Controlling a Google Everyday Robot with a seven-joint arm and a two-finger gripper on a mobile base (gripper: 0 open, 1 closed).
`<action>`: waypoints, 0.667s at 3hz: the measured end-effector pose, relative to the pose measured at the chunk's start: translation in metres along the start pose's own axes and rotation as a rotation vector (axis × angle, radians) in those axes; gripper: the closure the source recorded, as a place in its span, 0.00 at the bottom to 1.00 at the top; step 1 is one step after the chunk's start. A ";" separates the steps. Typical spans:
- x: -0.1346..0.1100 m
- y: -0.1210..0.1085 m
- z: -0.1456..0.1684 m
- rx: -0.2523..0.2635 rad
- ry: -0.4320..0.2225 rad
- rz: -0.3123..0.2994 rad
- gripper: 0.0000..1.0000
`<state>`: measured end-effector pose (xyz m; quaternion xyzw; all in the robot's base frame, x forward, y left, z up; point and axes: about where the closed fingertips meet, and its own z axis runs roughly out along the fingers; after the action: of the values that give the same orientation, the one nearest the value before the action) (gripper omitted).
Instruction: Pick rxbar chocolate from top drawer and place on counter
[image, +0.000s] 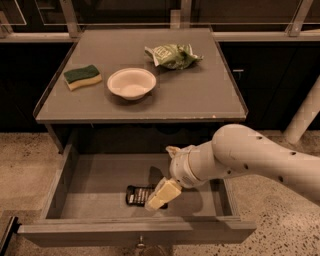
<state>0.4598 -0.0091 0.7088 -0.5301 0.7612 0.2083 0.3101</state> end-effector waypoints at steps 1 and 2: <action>-0.009 -0.005 0.053 -0.022 -0.058 -0.010 0.00; -0.009 -0.005 0.054 -0.022 -0.059 -0.010 0.00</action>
Offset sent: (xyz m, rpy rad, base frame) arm 0.0299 0.0624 -0.0524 0.0810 -0.0056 0.0393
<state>0.4801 0.0304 0.6762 -0.5309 0.7468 0.2308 0.3274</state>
